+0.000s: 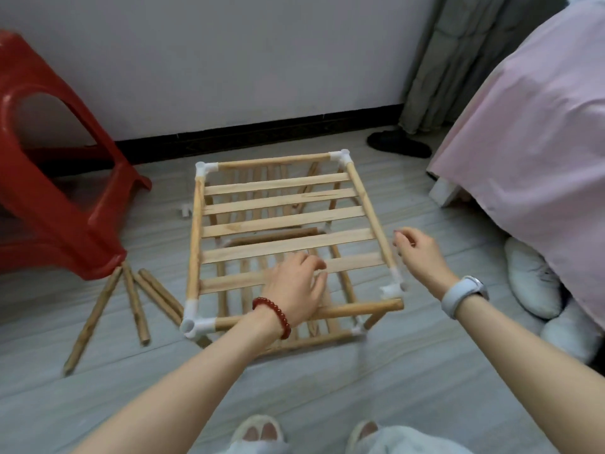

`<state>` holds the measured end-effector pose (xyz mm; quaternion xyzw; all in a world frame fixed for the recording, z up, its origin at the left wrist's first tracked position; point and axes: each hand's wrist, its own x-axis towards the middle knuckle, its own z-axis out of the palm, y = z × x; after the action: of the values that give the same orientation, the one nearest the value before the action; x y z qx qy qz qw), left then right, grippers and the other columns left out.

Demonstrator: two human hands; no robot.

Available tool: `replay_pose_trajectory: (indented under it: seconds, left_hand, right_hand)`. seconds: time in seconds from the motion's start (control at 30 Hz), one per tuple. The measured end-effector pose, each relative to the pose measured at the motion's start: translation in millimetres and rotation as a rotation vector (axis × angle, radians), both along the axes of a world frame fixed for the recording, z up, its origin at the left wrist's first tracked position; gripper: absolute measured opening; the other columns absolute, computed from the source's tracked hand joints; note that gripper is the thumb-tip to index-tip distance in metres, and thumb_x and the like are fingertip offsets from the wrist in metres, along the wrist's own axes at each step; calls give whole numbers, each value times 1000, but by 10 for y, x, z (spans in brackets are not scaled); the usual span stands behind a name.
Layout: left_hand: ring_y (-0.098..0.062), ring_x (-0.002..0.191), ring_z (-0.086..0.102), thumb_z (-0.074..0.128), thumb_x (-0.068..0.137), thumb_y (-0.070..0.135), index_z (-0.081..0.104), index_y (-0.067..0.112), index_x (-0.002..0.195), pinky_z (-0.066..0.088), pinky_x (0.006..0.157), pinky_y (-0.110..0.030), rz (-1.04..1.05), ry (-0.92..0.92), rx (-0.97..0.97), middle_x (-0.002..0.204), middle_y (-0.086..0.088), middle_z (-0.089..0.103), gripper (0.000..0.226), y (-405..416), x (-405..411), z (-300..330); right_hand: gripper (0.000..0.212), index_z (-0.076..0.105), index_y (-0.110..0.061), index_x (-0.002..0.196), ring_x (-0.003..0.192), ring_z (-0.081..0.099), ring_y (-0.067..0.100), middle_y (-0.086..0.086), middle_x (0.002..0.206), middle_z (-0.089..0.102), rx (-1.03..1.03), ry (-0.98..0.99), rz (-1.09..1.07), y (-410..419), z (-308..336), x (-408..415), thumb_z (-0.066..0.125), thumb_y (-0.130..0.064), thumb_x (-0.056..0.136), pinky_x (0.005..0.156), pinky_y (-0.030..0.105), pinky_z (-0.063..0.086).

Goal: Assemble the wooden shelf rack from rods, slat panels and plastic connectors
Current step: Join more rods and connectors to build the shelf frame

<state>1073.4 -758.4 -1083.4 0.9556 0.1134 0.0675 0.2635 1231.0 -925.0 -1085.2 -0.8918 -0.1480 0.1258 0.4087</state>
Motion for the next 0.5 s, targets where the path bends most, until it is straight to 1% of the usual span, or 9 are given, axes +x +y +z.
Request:
replay_pose_trajectory:
  seconds: [0.03, 0.07, 0.13, 0.2, 0.27, 0.3, 0.4, 0.47, 0.5]
  left_hand:
    - [-19, 111, 47, 40, 97, 31, 55, 16, 117, 39, 95, -33, -67, 46, -17, 115, -1, 54, 30, -133, 102, 1]
    - [-18, 111, 47, 39, 97, 35, 54, 17, 119, 39, 95, -34, -130, 97, -7, 116, -1, 54, 32, -259, 189, -4]
    - [-18, 110, 49, 36, 96, 44, 50, 18, 124, 41, 92, -33, -221, 192, 57, 119, 0, 54, 41, -466, 312, -50]
    - [-20, 108, 51, 35, 94, 52, 47, 17, 124, 43, 86, -35, -265, 238, 110, 120, -2, 55, 48, -645, 435, -114]
    - [-23, 107, 53, 35, 94, 53, 44, 16, 125, 44, 81, -35, -272, 284, 129, 122, -3, 54, 50, -771, 526, -158]
    - [-24, 107, 54, 34, 94, 53, 42, 15, 127, 44, 81, -36, -275, 314, 132, 123, -4, 54, 51, -806, 558, -173]
    - [-26, 108, 54, 33, 95, 51, 38, 13, 130, 44, 83, -37, -334, 364, 123, 128, -5, 50, 52, -769, 531, -184]
    - [-25, 107, 54, 35, 95, 51, 38, 14, 130, 44, 84, -36, -407, 399, 97, 128, -5, 49, 51, -649, 422, -163]
    - [-24, 107, 54, 37, 94, 50, 39, 14, 129, 44, 86, -35, -441, 438, 88, 127, -4, 49, 50, -574, 361, -139]
  right_hand:
    - [29, 58, -1, 113, 87, 58, 22, 13, 101, 61, 37, 139, 7, -23, -20, 48, 42, -21, 99, 76, 32, 48]
    - [31, 58, -1, 114, 78, 57, 19, 11, 96, 61, 86, 252, 16, -34, -26, 85, 41, -23, 100, 69, 29, 50]
    - [31, 57, -5, 116, 69, 58, 15, 5, 88, 59, 178, 396, 28, -39, -9, 159, 43, -25, 99, 60, 23, 50]
    - [25, 59, -10, 111, 64, 59, 13, 2, 83, 59, 210, 497, 78, -57, 24, 253, 46, -27, 98, 59, 22, 50]
    - [20, 60, -11, 105, 58, 57, 10, 1, 80, 59, 188, 532, 120, -63, 34, 300, 51, -25, 96, 57, 21, 49]
    - [19, 60, -10, 106, 57, 55, 9, 1, 79, 59, 171, 526, 119, -56, 25, 308, 53, -24, 95, 56, 20, 49]
    - [21, 61, -6, 107, 58, 49, 11, 1, 77, 60, 138, 522, 95, -35, 13, 281, 58, -21, 92, 54, 19, 51]
    - [18, 61, -4, 103, 57, 44, 13, 4, 74, 58, 141, 571, 106, 0, 6, 213, 58, -17, 91, 55, 20, 51]
    - [15, 61, -3, 100, 56, 41, 14, 5, 72, 55, 140, 591, 111, 35, -10, 149, 57, -15, 91, 54, 21, 49]
